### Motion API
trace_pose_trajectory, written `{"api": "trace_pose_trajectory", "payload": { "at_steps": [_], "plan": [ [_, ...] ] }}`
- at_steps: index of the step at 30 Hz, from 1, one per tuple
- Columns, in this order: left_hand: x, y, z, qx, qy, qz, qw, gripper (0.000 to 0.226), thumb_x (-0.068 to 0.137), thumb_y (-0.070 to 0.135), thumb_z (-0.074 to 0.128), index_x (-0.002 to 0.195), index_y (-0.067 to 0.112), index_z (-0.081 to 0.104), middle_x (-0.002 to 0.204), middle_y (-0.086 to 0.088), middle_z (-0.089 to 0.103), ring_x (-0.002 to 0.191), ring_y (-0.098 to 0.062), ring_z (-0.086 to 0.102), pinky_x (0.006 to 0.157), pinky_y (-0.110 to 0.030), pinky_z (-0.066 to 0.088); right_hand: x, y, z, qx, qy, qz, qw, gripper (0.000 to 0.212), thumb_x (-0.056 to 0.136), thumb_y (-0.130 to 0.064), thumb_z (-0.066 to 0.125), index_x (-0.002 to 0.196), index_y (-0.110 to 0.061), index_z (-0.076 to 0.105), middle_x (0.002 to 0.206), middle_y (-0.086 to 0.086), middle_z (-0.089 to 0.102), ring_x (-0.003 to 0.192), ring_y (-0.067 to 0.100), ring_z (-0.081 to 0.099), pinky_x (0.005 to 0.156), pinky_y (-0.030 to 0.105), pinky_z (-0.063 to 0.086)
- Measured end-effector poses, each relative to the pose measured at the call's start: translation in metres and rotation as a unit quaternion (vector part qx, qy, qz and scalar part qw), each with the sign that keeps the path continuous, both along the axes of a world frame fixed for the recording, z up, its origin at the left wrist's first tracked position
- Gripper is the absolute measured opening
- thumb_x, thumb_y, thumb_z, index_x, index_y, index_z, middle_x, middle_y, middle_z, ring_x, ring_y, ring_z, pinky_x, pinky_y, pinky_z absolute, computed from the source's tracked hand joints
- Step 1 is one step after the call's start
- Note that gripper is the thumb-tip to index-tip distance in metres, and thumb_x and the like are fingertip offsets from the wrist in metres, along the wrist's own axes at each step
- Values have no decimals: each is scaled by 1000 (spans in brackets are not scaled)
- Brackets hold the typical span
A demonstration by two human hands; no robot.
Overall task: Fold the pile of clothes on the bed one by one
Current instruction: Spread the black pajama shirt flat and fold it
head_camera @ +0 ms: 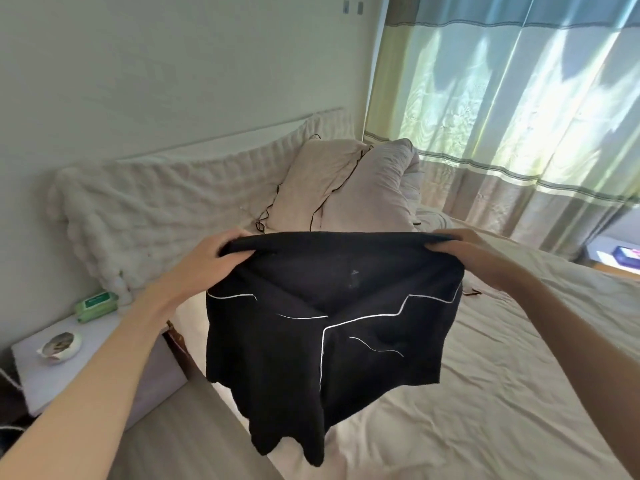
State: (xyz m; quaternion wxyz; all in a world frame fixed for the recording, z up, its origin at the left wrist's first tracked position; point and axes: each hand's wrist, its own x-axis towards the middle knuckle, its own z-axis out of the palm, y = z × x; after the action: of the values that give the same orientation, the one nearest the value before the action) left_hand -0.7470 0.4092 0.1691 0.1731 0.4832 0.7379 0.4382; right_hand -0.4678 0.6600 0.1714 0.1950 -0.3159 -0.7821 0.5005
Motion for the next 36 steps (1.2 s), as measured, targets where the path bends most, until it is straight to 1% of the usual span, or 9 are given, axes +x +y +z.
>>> {"api": "trace_pose_trajectory", "payload": {
  "at_steps": [2,5,10,16,19,22,26,30,36],
  "plan": [
    [19,-12,14,24,-44,-23,998,22,96,8,49,87,21,63,70,19,65,68,7,59,60,-5,42,20,-10,12,-9,-6,37,999,9,82,-20,67,87,-19,75,79,-5,73,73,10,69,59,12,49],
    [55,-33,27,53,-119,-28,991,27,91,9,51,88,26,72,84,11,72,79,-2,66,66,-10,49,62,-21,26,-86,-3,125,988,40,67,-35,77,102,-17,73,101,5,73,91,20,71,70,19,54],
    [123,-71,33,80,-239,-113,961,24,70,20,62,88,29,75,88,3,72,79,-9,69,61,-18,53,154,-43,43,-175,44,260,949,43,78,-17,69,121,-14,63,123,11,64,110,28,63,84,32,53],
    [178,-104,49,87,-255,-230,935,53,77,-2,55,117,30,65,118,-2,66,103,-19,66,76,-27,55,228,-62,62,-131,151,187,962,39,74,1,62,112,-7,69,111,14,69,99,26,67,79,31,56],
    [201,-98,61,91,-194,-169,962,38,70,17,79,106,29,72,109,1,71,99,-14,67,73,-18,53,238,-72,69,-37,203,49,977,23,86,-5,57,104,-7,70,96,8,74,87,19,70,71,24,56],
    [225,-75,58,134,-53,16,989,11,84,19,66,84,30,69,76,18,72,70,3,66,57,-6,46,240,-80,64,69,199,-46,977,15,91,-12,59,89,-19,72,81,-3,74,74,10,70,62,18,53],
    [246,-59,39,128,85,119,981,12,90,30,60,78,31,64,69,12,67,64,2,60,58,-17,43,246,-79,44,131,181,-151,963,13,87,-25,65,75,-29,69,74,-10,70,70,8,66,68,28,53],
    [247,-53,14,67,214,171,959,28,89,48,53,69,29,56,65,9,59,64,-8,52,55,-23,35,247,-73,18,326,62,-198,922,15,88,-44,59,78,-32,59,71,-16,60,70,13,57,66,31,41],
    [216,-27,-13,10,344,216,914,53,81,69,35,88,25,63,66,7,56,62,-12,48,52,-25,28,216,-36,-16,465,-44,-171,867,29,93,-48,46,86,-21,49,65,-13,38,73,17,40,66,31,26]
  ]
}}
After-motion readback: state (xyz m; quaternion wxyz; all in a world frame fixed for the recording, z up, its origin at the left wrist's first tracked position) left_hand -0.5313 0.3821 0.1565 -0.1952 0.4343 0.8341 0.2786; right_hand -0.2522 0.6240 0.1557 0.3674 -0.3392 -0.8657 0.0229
